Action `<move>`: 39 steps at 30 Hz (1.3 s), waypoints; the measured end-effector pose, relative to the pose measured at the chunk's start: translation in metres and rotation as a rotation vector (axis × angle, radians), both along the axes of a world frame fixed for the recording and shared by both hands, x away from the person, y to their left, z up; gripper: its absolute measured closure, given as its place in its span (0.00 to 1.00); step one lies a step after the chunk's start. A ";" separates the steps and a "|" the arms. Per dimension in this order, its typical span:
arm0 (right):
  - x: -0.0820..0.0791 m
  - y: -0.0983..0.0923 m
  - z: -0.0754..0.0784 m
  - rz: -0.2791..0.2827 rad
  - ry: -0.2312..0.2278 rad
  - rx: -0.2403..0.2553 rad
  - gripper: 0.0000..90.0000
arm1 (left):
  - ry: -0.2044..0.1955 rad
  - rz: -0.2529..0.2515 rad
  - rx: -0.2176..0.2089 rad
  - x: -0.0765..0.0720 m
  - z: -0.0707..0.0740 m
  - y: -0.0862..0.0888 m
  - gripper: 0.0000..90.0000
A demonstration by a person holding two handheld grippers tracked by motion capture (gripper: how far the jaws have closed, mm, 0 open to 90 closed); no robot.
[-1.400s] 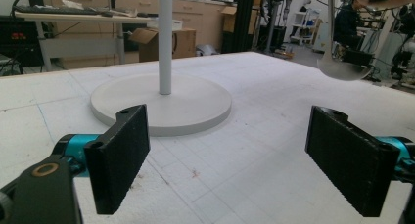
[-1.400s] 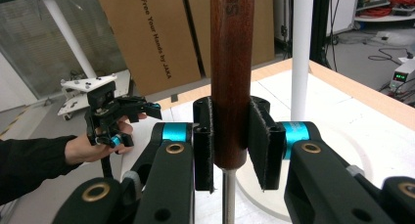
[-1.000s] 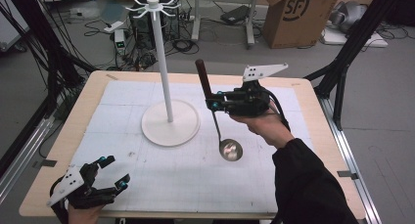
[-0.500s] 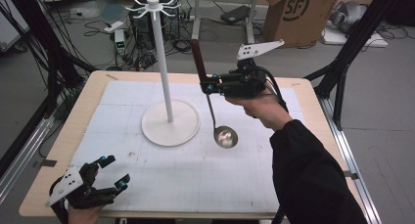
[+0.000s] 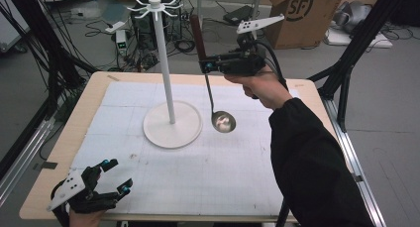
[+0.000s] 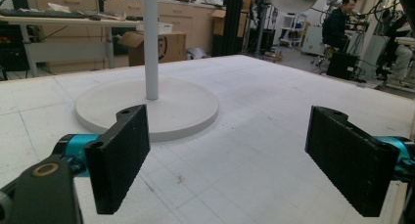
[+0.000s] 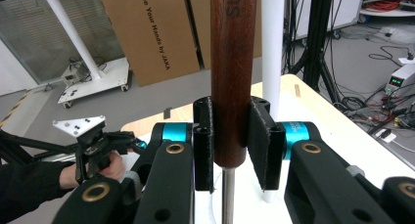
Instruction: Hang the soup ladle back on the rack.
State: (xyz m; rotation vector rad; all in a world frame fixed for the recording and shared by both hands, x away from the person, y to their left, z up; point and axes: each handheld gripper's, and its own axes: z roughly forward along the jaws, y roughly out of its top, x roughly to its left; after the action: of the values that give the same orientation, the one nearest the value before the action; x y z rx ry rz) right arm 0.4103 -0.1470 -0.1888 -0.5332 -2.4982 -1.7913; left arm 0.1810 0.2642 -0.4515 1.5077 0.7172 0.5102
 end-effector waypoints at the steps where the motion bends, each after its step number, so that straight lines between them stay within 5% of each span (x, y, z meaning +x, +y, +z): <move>1: 0.000 0.000 0.000 0.000 0.000 0.000 0.82 | 0.001 0.000 -0.001 0.000 0.000 0.000 0.19; 16: 0.036 0.015 0.016 0.012 0.004 0.006 0.82 | 0.002 0.003 -0.012 -0.001 -0.001 0.003 0.19; 39: 0.069 0.022 0.012 0.023 0.029 -0.014 0.82 | 0.006 -0.004 -0.011 -0.002 -0.001 0.004 0.19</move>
State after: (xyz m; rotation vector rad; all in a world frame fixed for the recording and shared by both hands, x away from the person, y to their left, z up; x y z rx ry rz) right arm 0.4790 -0.1254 -0.1770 -0.5248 -2.4891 -1.7470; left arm 0.1792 0.2677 -0.4522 1.5012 0.7209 0.4981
